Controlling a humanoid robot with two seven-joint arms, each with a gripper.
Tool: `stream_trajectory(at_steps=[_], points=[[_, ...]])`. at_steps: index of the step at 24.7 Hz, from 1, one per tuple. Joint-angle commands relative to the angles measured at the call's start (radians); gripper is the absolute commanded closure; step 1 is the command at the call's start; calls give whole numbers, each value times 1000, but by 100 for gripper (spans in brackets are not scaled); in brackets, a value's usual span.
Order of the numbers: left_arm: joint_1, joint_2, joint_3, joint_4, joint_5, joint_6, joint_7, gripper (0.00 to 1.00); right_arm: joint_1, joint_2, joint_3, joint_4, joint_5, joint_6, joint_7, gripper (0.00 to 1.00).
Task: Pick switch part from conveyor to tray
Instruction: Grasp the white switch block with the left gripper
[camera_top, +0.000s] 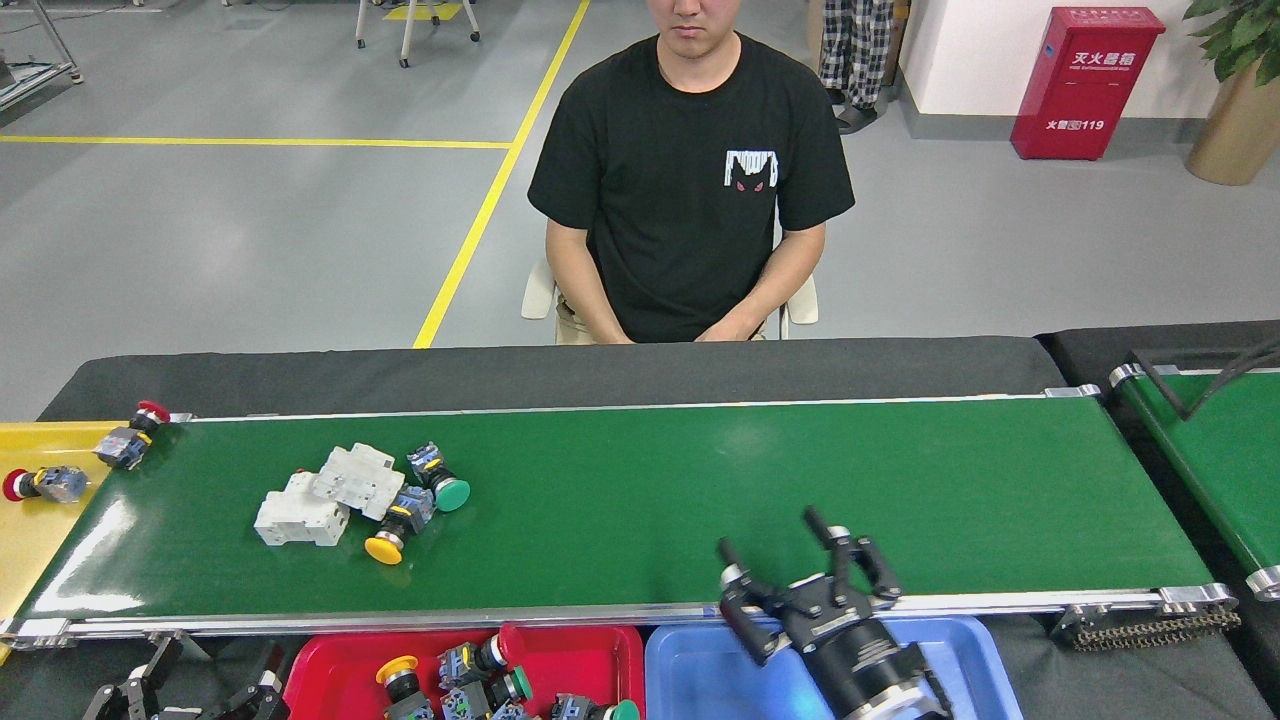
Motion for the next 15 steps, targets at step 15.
stream_trajectory(at_steps=[15], points=[[-258,201,-6,358,-4,104,10,0,1,-126,-99,38,-94,1,-13,0]])
